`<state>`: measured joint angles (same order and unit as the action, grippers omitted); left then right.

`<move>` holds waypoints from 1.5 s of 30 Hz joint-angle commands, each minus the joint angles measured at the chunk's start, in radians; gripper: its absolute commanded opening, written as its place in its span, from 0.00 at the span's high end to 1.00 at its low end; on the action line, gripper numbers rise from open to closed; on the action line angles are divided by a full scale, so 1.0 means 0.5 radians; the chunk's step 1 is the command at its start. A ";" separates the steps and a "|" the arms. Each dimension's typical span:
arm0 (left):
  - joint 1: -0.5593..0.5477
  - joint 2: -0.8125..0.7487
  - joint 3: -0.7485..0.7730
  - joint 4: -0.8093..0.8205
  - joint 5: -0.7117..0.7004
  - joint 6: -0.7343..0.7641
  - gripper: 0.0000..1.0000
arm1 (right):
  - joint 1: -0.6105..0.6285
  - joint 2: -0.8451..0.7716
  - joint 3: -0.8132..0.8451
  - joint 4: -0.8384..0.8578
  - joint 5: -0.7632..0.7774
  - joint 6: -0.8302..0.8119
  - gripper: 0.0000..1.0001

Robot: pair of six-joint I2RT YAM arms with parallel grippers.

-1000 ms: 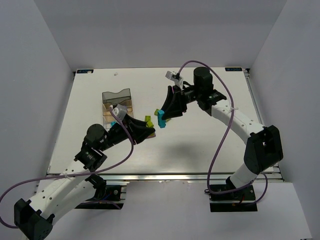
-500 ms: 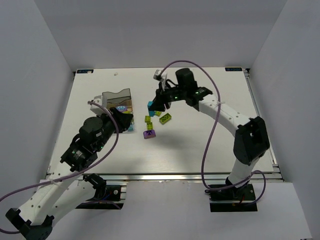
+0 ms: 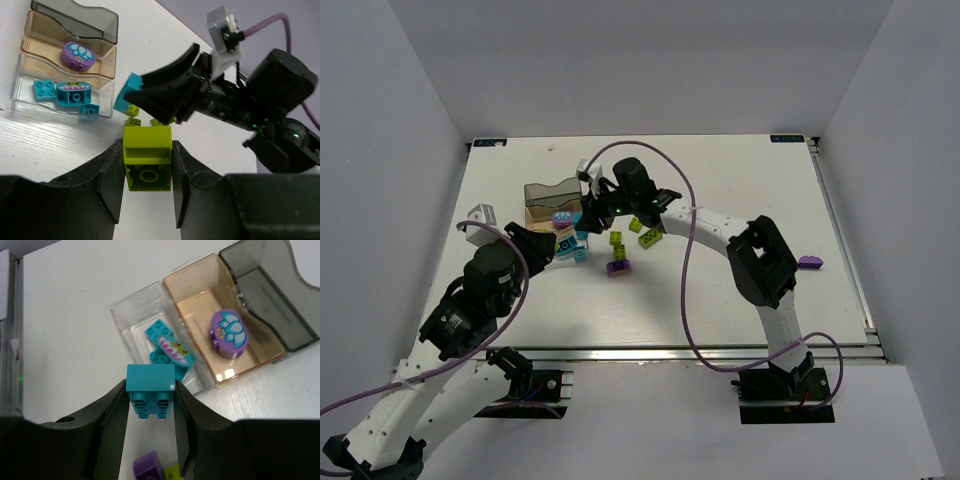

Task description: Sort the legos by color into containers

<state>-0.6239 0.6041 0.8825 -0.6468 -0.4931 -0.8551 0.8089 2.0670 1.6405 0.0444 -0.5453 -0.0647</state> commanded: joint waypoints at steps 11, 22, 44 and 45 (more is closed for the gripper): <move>0.002 -0.070 0.054 -0.139 -0.091 -0.115 1.00 | 0.079 0.385 0.440 0.141 0.127 -0.049 1.00; 0.002 0.071 0.091 -0.053 -0.088 -0.106 1.00 | 0.079 0.336 0.296 0.101 0.183 -0.220 0.30; 0.941 1.285 0.526 0.260 1.102 0.185 1.00 | -0.691 -0.670 -0.246 -0.438 -0.450 -0.533 0.96; 0.953 1.429 0.609 0.260 1.130 0.207 1.00 | -0.710 -0.725 -0.356 -0.439 -0.440 -0.546 0.95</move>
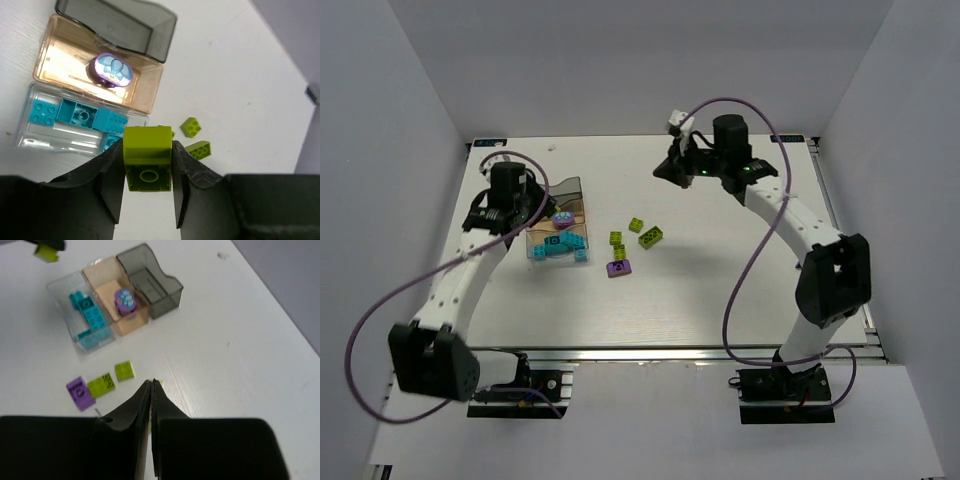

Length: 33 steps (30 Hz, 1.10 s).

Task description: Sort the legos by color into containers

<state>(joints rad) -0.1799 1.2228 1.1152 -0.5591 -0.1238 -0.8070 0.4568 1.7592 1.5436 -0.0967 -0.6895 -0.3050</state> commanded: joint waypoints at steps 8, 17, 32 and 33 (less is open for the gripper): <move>0.148 0.686 0.515 0.032 0.211 0.344 1.00 | -0.119 -0.570 -0.642 -0.089 -0.051 -0.188 0.30; 0.194 1.159 0.791 0.054 0.008 0.552 1.00 | -0.193 -0.622 -0.670 -0.242 -0.161 -0.225 0.19; 0.206 1.601 1.101 0.127 -0.197 0.651 0.78 | -0.269 -0.671 -0.707 -0.319 -0.121 -0.215 0.18; 0.206 1.622 1.113 0.124 -0.206 0.651 0.71 | -0.275 -0.674 -0.700 -0.322 -0.106 -0.206 0.18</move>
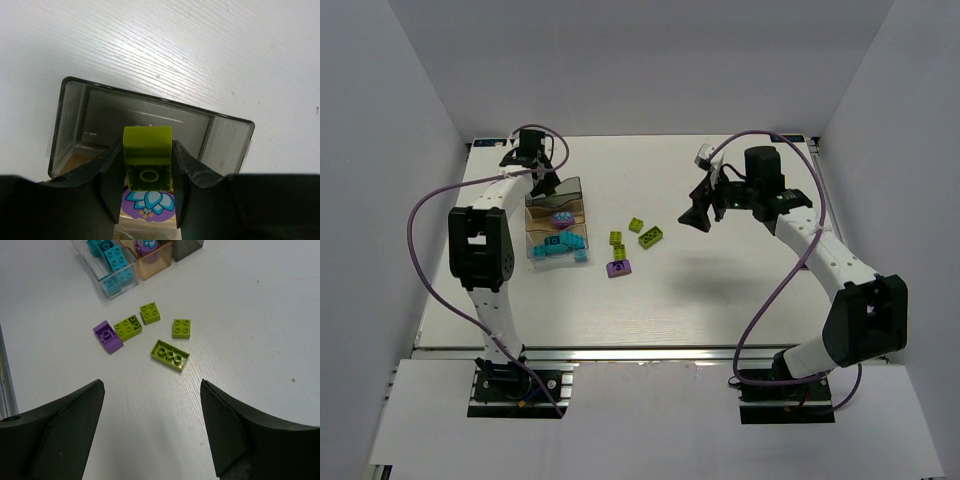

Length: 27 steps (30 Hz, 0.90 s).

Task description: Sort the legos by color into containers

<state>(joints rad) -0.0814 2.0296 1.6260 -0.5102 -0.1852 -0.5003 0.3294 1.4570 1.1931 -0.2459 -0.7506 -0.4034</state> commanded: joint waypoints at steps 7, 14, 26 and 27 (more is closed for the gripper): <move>0.009 0.003 0.116 0.048 -0.084 0.040 0.30 | -0.054 -0.061 0.065 -0.054 0.221 0.003 0.16; 0.006 -0.261 0.077 0.134 0.072 0.000 0.25 | -0.085 0.022 0.200 -0.296 0.721 0.025 0.15; -0.033 -1.383 -1.263 0.640 0.717 -0.128 0.16 | -0.299 0.108 0.264 -1.354 1.316 -1.466 0.10; -0.043 -1.490 -1.300 0.640 0.729 -0.131 0.14 | -0.336 0.135 0.277 -1.392 1.347 -1.512 0.11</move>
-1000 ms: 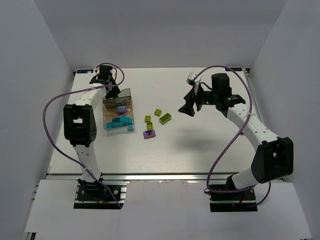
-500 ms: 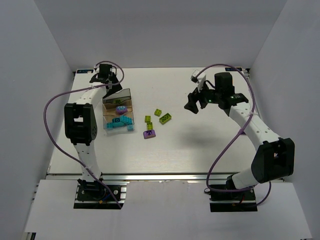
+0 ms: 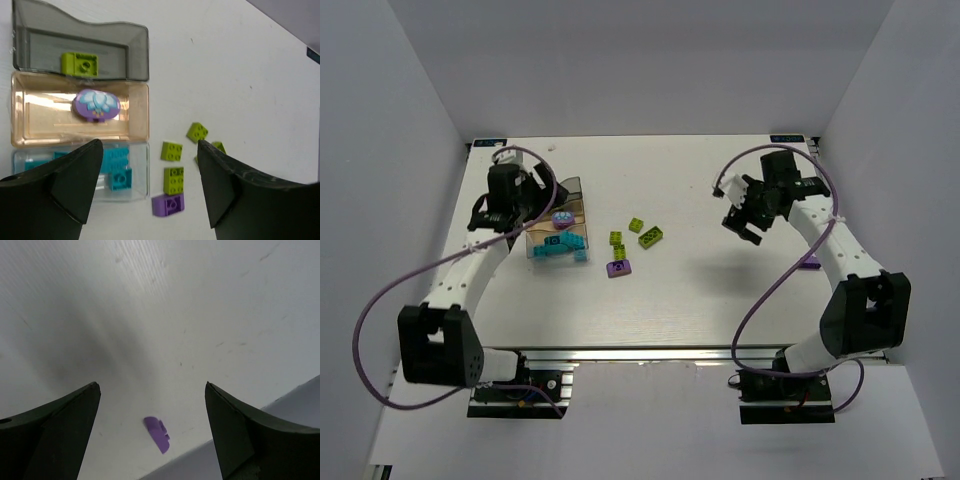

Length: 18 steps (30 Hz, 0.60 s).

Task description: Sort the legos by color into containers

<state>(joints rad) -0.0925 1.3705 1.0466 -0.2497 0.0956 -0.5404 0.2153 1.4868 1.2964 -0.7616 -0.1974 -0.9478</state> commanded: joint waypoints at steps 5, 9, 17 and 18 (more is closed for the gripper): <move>-0.048 -0.421 -0.295 0.079 0.217 -0.122 0.02 | -0.314 0.251 0.043 -0.413 0.538 -0.816 0.11; -0.070 -0.550 -0.378 0.055 0.217 -0.165 0.02 | -0.400 0.339 -0.037 -0.275 0.683 -1.040 0.11; -0.195 -0.593 -0.390 0.015 0.143 -0.223 0.02 | -0.553 0.649 0.104 -0.323 0.784 -1.175 0.13; -0.208 -0.596 -0.387 -0.001 0.131 -0.229 0.02 | -0.563 0.686 0.104 -0.327 0.791 -1.197 0.14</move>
<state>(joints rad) -0.1761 1.0954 0.8581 -0.2359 0.1791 -0.6392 -0.0509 1.8019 1.3064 -0.8768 0.1528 -1.4269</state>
